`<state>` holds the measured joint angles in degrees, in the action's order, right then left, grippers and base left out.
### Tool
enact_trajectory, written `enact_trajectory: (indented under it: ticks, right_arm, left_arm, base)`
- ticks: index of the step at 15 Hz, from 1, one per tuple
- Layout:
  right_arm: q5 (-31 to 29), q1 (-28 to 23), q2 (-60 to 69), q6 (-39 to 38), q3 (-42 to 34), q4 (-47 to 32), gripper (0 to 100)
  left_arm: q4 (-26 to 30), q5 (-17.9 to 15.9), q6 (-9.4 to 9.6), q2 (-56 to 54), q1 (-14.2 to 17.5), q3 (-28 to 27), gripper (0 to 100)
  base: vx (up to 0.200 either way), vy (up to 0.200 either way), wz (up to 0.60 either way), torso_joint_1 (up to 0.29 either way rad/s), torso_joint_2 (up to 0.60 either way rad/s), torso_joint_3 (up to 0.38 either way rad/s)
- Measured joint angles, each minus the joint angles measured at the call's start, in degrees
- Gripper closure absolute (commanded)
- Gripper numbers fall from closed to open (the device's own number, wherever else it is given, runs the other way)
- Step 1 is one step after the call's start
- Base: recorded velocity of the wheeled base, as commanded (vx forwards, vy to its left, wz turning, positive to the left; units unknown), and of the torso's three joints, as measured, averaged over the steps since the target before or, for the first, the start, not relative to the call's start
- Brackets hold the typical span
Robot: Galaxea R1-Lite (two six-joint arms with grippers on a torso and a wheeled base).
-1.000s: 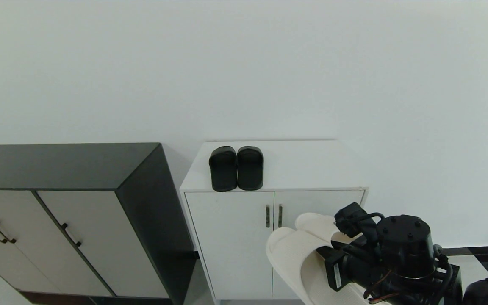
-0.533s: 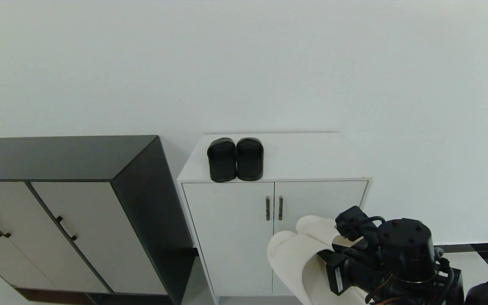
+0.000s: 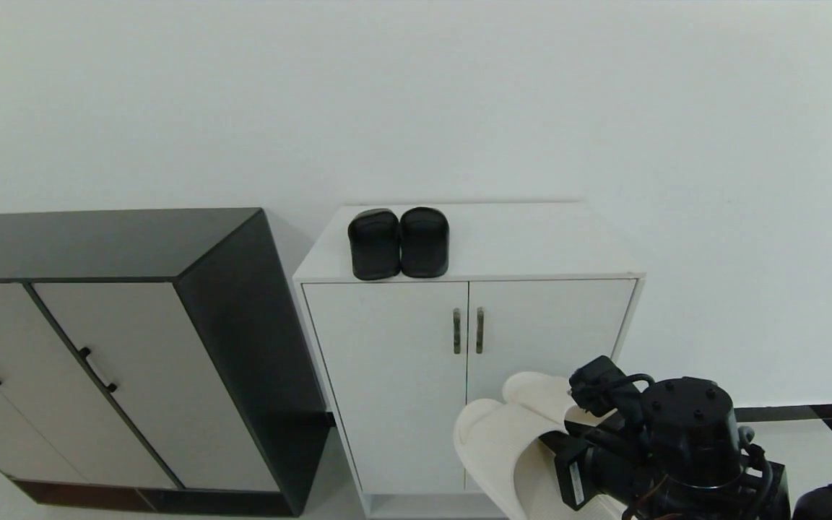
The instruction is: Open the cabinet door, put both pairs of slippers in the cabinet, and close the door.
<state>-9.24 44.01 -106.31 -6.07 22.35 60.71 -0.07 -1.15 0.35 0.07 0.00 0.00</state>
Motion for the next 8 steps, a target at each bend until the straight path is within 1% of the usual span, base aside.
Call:
enact_trajectory:
  ticks: [5,8]
  right_arm:
    - [0.02,0.28,-0.40,0.06,0.02,0.20,100]
    - [-0.06,0.69,-1.04,0.09,-0.27,2.27,100]
  left_arm:
    - [0.00,0.00,0.05,0.00,0.00,-0.02,0]
    - [0.02,-0.07,0.18,0.00,0.00,0.00,0]
  base:
    - [0.000,0.000,0.00,-0.209,0.53,0.311]
    - [0.000,0.000,0.00,-0.188,0.52,0.320]
